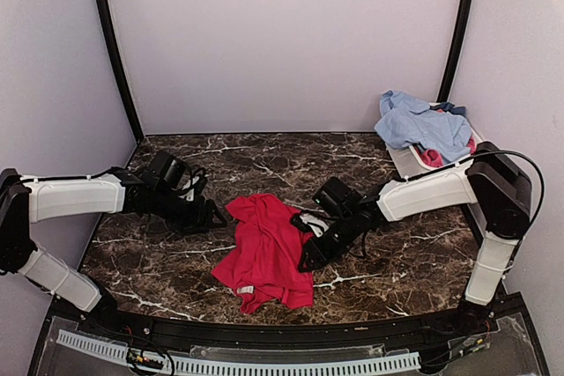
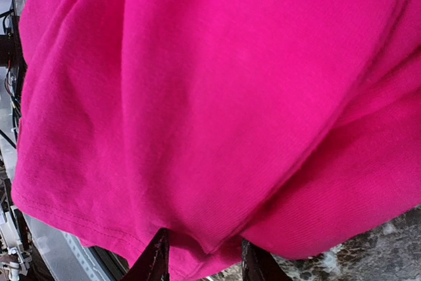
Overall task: Fold and stack the mixed laundry pile
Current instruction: Adjust the crumpled T-shirt at the center of the board.
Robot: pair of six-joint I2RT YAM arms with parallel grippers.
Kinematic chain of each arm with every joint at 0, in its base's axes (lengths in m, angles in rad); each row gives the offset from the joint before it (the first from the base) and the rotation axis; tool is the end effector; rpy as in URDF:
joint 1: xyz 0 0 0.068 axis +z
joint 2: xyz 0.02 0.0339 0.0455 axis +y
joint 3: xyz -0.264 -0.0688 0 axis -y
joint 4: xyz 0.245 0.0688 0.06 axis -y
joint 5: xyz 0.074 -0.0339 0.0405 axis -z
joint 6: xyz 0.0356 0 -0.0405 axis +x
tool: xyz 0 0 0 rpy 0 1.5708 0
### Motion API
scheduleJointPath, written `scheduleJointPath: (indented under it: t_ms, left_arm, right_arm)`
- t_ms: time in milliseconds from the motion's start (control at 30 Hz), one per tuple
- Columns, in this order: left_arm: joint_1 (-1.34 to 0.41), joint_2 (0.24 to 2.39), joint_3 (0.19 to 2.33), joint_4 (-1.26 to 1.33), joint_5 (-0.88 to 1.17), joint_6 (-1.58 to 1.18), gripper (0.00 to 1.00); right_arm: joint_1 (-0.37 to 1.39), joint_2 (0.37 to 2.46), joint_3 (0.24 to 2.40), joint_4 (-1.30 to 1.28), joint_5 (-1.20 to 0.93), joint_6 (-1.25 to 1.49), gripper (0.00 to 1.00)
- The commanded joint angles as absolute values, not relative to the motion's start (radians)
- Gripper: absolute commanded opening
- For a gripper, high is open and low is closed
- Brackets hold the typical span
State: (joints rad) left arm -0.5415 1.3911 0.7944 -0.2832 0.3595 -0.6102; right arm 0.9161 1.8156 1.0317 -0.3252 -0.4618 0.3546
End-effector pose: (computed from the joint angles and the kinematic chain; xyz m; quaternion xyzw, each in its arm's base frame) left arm 0.2314 -0.1538 0.2025 0.0287 0.9273 -0.3225 0.1878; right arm 0.1987 0.2849 0.1444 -0.3129 0.8960 0.3115 0.0471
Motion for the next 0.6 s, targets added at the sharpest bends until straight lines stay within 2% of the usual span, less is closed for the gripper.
scheduleJointPath:
  t_ms: [0,67,133,233,267,567]
  left_arm:
    - [-0.546,1.358,0.777,-0.281,0.356,-0.607,0.62]
    - [-0.546,1.363,0.774,-0.277,0.36,-0.609,0.62]
    - [-0.547,1.367,0.769,-0.276,0.362,-0.611,0.63]
    - [-0.55,1.364,0.751,-0.284,0.352,-0.618,0.62]
    - [-0.558,1.358,0.746,-0.287,0.343,-0.619,0.62]
    - [-0.641,1.321,0.656,-0.277,0.336,-0.685,0.64]
  right_arm:
    - [0.923,1.819,1.014,-0.324,-0.435,0.36,0.35]
    - [0.923,1.822,1.017,-0.297,-0.482,0.36,0.33]
    - [0.924,1.82,1.021,-0.269,-0.543,0.365,0.25]
    - [0.925,1.801,1.034,-0.256,-0.58,0.364,0.04]
    - [0.924,1.79,1.041,-0.259,-0.585,0.363,0.0]
    - [0.892,1.604,1.114,-0.265,-0.57,0.385,0.0]
